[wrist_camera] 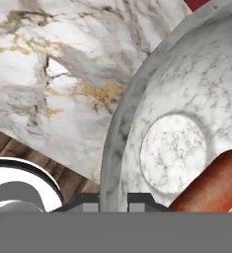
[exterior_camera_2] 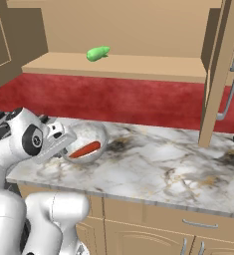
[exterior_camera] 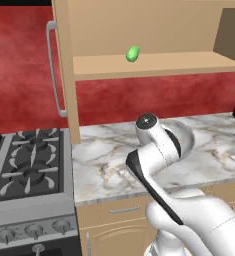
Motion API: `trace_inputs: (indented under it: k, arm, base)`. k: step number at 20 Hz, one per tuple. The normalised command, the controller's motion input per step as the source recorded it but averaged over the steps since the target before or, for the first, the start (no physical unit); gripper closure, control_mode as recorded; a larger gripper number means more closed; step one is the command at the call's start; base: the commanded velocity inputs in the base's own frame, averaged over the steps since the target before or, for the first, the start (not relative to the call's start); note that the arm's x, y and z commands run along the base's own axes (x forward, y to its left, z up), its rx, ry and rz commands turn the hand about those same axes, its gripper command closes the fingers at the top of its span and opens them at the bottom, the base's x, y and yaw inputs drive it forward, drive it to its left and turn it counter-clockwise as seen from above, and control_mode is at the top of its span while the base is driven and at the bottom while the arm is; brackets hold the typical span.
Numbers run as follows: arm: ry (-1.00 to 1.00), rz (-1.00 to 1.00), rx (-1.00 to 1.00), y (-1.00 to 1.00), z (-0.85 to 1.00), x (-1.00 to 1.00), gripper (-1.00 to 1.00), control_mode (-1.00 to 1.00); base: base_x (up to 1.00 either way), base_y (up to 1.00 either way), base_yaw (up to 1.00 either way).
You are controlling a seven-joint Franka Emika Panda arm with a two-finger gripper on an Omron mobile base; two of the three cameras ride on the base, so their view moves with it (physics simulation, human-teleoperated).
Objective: Pick the carrot from the cabinet and place it in the bowl. Then pick the bowl and place it in the sink. Then turn on the sink facuet.
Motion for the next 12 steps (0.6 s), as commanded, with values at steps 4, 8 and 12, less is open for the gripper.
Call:
trace_inputs:
  k: [4, 8, 12]
  arm:
    - [-0.07, 0.45, 0.00, -0.04, 0.93, -1.00, 1.00, -1.00]
    - [-0.03, 0.50, 0.00, -0.07, 0.79, -0.89, 1.00, -1.00]
    - [0.00, 0.44, 0.00, -0.01, 0.56, -0.63, 1.00, -1.00]
  base:
    - [0.00, 0.00, 0.00]
    - [0.00, 0.00, 0.00]
    - [0.00, 0.00, 0.00]
